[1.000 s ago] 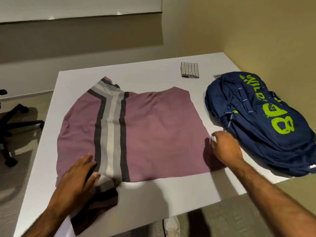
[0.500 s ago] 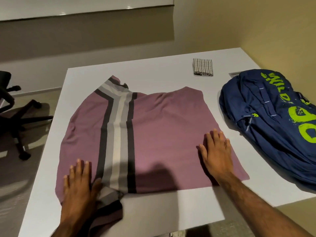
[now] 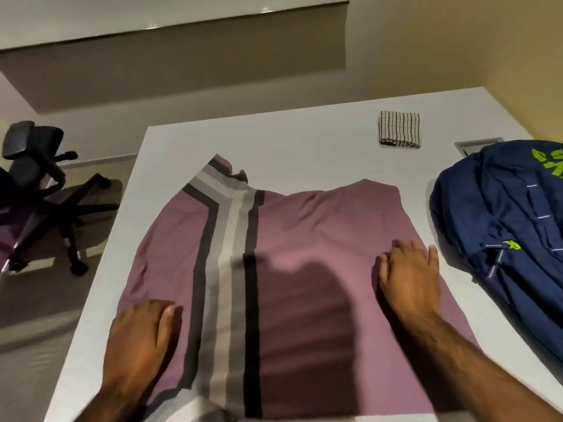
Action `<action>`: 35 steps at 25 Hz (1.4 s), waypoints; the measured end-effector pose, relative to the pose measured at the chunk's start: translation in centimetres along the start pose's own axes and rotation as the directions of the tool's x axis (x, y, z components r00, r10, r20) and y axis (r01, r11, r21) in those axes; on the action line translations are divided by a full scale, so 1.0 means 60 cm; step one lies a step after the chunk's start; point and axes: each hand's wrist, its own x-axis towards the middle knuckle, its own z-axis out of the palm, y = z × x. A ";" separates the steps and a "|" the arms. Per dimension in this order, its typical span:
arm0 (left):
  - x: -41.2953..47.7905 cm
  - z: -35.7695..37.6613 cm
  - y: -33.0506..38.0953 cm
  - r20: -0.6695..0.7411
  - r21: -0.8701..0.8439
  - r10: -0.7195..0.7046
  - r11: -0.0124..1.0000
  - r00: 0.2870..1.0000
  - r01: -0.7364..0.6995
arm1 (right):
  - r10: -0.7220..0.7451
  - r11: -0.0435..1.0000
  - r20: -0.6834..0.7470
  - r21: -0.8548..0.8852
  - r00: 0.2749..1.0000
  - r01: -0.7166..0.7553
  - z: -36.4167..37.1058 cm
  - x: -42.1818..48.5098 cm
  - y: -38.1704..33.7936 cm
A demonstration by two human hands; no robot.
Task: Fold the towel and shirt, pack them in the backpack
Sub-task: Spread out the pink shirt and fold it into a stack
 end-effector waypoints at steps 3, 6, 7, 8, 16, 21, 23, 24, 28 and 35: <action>0.160 -0.053 0.121 -0.174 -0.010 0.189 0.981 0.966 -0.194 | -0.064 0.996 -0.029 0.059 0.998 0.065 -0.011 0.166 -0.005; 0.310 -0.061 0.187 -0.120 0.158 0.337 0.935 0.934 -0.317 | -0.214 0.977 0.161 0.038 0.963 0.211 0.009 0.299 0.023; 0.355 -0.057 0.197 -0.070 0.188 0.344 0.926 0.936 -0.327 | -0.201 0.978 0.285 0.008 0.937 0.208 0.012 0.335 0.033; 0.392 -0.049 0.205 -0.010 0.175 0.312 0.936 0.950 -0.306 | -0.176 0.979 0.364 -0.032 0.915 0.201 0.010 0.360 0.039; 0.503 -0.012 0.223 0.073 0.290 0.398 0.869 0.915 -0.401 | -0.525 0.726 0.685 0.049 0.506 0.686 -0.175 0.241 0.035; 0.519 -0.020 0.239 0.037 0.266 0.515 0.821 0.857 -0.505 | -0.393 0.911 0.316 0.004 0.863 0.413 -0.097 0.232 0.078; 0.534 -0.015 0.252 0.101 0.264 0.548 0.790 0.830 -0.554 | -0.189 0.973 0.378 0.196 0.906 0.122 -0.057 0.231 0.064; 0.543 -0.014 0.258 0.148 0.283 0.552 0.772 0.821 -0.570 | -0.102 0.963 0.395 0.270 0.913 -0.009 -0.041 0.234 0.060; 0.565 -0.008 0.266 0.227 0.404 0.506 0.728 0.832 -0.553 | 0.031 0.861 0.469 0.436 0.883 -0.262 -0.026 0.280 0.043; 0.583 -0.047 0.244 0.089 0.429 0.516 0.752 0.852 -0.500 | -0.210 0.939 0.688 0.339 0.695 -0.052 -0.068 0.366 -0.004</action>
